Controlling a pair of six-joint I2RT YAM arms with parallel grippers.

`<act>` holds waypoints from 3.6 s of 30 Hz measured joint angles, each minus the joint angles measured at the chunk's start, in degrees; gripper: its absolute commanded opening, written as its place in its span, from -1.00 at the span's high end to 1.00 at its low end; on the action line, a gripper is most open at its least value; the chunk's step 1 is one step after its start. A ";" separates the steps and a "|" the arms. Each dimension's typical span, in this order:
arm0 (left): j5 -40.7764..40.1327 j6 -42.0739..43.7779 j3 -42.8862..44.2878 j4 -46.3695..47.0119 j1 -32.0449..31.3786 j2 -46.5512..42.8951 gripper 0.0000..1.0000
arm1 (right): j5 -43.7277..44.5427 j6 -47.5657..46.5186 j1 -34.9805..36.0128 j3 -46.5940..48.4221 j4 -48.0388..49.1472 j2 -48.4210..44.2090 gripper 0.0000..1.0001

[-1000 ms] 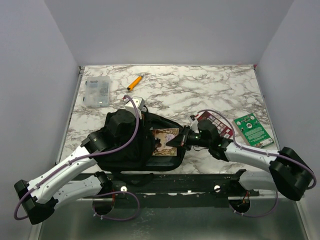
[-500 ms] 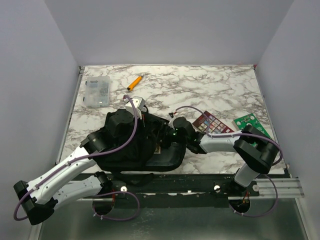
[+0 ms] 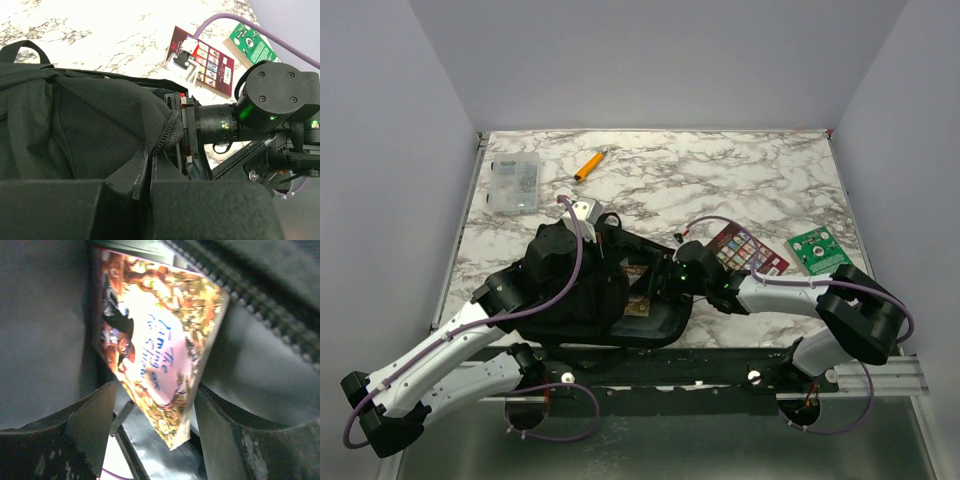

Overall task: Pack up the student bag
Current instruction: Place the book in the student bag, then adjust the book at the center of the board.

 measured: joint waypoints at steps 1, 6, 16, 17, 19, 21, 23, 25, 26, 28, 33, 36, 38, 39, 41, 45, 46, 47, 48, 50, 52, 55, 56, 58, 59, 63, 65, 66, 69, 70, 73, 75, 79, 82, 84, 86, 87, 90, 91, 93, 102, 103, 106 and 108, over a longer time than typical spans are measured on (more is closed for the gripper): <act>0.04 -0.04 -0.04 0.00 0.00 0.00 1.00 | 0.26 -0.37 0.00 -0.20 -0.61 0.00 0.08; 0.46 -0.42 -0.09 0.00 0.00 0.00 1.00 | 0.59 -0.79 0.00 -0.68 -1.07 0.37 0.53; 3.41 -0.66 0.44 -0.09 0.20 0.57 1.00 | -1.25 5.27 1.77 4.20 12.92 15.23 0.58; 3.50 -0.66 0.46 -0.13 0.22 0.59 1.00 | -1.27 5.99 2.05 4.90 14.53 16.15 0.48; 3.61 -0.72 0.46 -0.39 0.24 0.61 1.00 | -1.22 6.21 2.32 4.87 15.12 15.98 0.26; 3.63 -0.87 0.46 -0.50 0.24 0.61 1.00 | -0.94 5.97 2.40 4.85 14.93 15.04 0.05; 3.63 -1.14 0.46 -0.50 0.26 0.61 1.00 | -0.13 4.83 2.40 4.76 13.38 13.07 -0.08; 3.61 -1.31 0.46 -0.50 0.26 0.61 1.00 | 0.79 3.15 2.40 4.76 10.93 10.51 -0.22; 3.61 -1.44 0.46 -0.50 0.26 0.61 1.00 | 1.44 2.03 2.40 4.76 9.16 8.96 -0.28; 3.48 -2.03 0.22 -0.46 0.26 0.57 1.00 | 2.97 -0.31 2.40 4.85 4.87 5.97 -0.39; 2.71 -4.37 -2.69 0.90 0.26 0.11 1.00 | 6.27 -7.13 2.40 6.73 -7.74 0.39 -0.43; 2.69 -5.55 -4.94 1.68 0.26 0.15 1.00 | 8.28 -12.24 2.43 8.68 -16.13 -2.71 -0.44; 2.62 -6.29 -5.88 2.01 0.26 0.42 1.00 | 10.23 -15.32 2.43 8.85 -21.05 -6.34 -0.44; 2.40 -6.78 -6.38 2.34 0.26 0.55 1.00 | 11.41 -16.68 2.40 8.85 -23.74 -8.59 -0.43; 1.79 -7.72 -7.34 2.86 0.26 0.87 1.00 | 14.01 -19.02 2.40 9.07 -28.50 -13.29 -0.43; 0.94 -9.05 -7.89 3.41 0.35 2.56 1.00 | 19.08 -21.86 2.40 9.92 -35.74 -22.64 -0.44; 0.92 -9.33 -7.89 3.65 0.39 3.41 1.00 | 20.46 -22.27 2.40 10.03 -37.07 -24.98 -0.44; 0.92 -9.51 -7.89 3.74 0.39 4.02 1.00 | 21.77 -22.60 2.40 10.03 -38.12 -27.23 -0.45; 0.96 -9.88 -7.89 3.87 0.37 4.85 1.00 | 23.17 -22.97 2.43 10.03 -39.10 -29.33 -0.44; 1.27 -10.51 -7.89 4.02 0.39 6.23 1.00 | 26.01 -23.39 2.40 10.03 -40.85 -32.68 -0.46; 2.16 -10.97 -7.91 4.52 0.39 7.45 1.00 | 29.29 -23.54 2.40 10.03 -42.23 -34.95 -0.46; 3.52 -11.50 -9.07 6.32 0.39 7.87 1.00 | 34.51 -23.34 2.40 10.03 -44.76 -36.20 -0.59; 3.98 -11.61 -9.88 7.10 0.37 7.91 1.00 | 36.39 -23.21 2.40 10.03 -45.44 -36.39 -0.59; 5.07 -11.78 -11.65 8.79 0.39 7.91 1.00 | 39.76 -23.12 1.81 10.16 -46.93 -36.50 -0.62; 6.08 -11.80 -12.90 9.90 0.39 7.96 1.00 | 41.09 -22.99 1.29 10.45 -47.82 -36.37 -0.62; 9.57 -11.76 -15.65 12.72 0.50 9.68 1.00 | 43.71 -23.28 -4.92 11.87 -49.83 -35.17 -0.69; 11.13 -11.67 -15.67 13.84 0.59 11.02 0.94 | 42.77 -24.28 -10.51 11.85 -49.59 -34.93 -0.70; 12.26 -11.56 -15.67 14.64 0.61 12.22 0.89 | 41.66 -24.92 -13.90 11.69 -49.13 -34.64 -0.70; 14.99 -11.28 -15.67 16.35 0.66 14.03 0.84 | 34.67 -26.38 -24.96 10.12 -45.94 -32.17 -0.71; 15.67 -11.08 -15.67 16.63 0.66 14.82 0.80 | 32.00 -26.77 -28.59 9.35 -44.76 -30.73 -0.72; 18.01 -10.19 -15.67 17.00 0.72 15.17 0.63 | 24.06 -27.23 -36.33 6.95 -41.86 -24.70 -0.75; 19.58 -9.60 -15.67 17.27 0.70 15.15 0.63 | 18.88 -27.21 -38.95 5.01 -40.19 -21.84 -0.78; 21.99 -7.82 -15.61 17.29 0.76 15.12 0.51 | 9.92 -26.18 -42.58 1.05 -36.13 -20.20 -0.80; 23.45 -6.95 -15.26 17.20 0.76 15.12 0.32 | 6.34 -24.70 -45.77 -0.04 -33.81 -18.69 -0.84; 24.79 -6.34 -14.45 17.03 0.74 15.12 0.15 | 5.64 -23.45 -48.63 -0.33 -32.94 -17.68 -0.84; 25.75 -6.21 -13.57 16.85 0.74 14.91 -0.01 | 5.60 -22.12 -52.63 -0.96 -32.72 -17.35 -0.90; 26.16 -5.95 -12.94 16.63 0.74 14.64 -0.09 | 6.01 -21.53 -54.40 -1.36 -32.79 -17.40 -0.99; 27.06 -5.18 -11.13 15.80 0.74 13.38 -0.23 | 9.40 -20.87 -57.29 -2.27 -33.31 -18.16 -1.00; 27.21 -4.96 -10.51 15.41 0.74 12.87 -0.27 | 10.14 -20.92 -57.29 -2.32 -33.48 -18.36 -1.00; 27.47 -4.57 -9.40 14.80 0.74 11.93 -0.32 | 11.26 -20.94 -57.29 -2.32 -33.48 -18.36 -1.00; 28.68 -4.04 -7.74 13.35 0.72 8.44 -0.43 | 8.72 -23.71 -57.29 -3.61 -32.37 -14.38 -0.96; 28.76 -4.04 -7.52 13.07 0.72 8.24 -0.44 | 8.02 -24.13 -57.29 -3.74 -32.09 -14.38 -0.95; 28.98 -4.07 -6.40 12.63 0.70 8.22 -0.46 | 4.59 -25.11 -57.22 -4.28 -30.80 -13.94 -0.92; 29.09 -4.11 -5.35 12.39 0.70 8.31 -0.49 | 2.71 -25.24 -56.43 -4.90 -29.00 -13.51 -0.92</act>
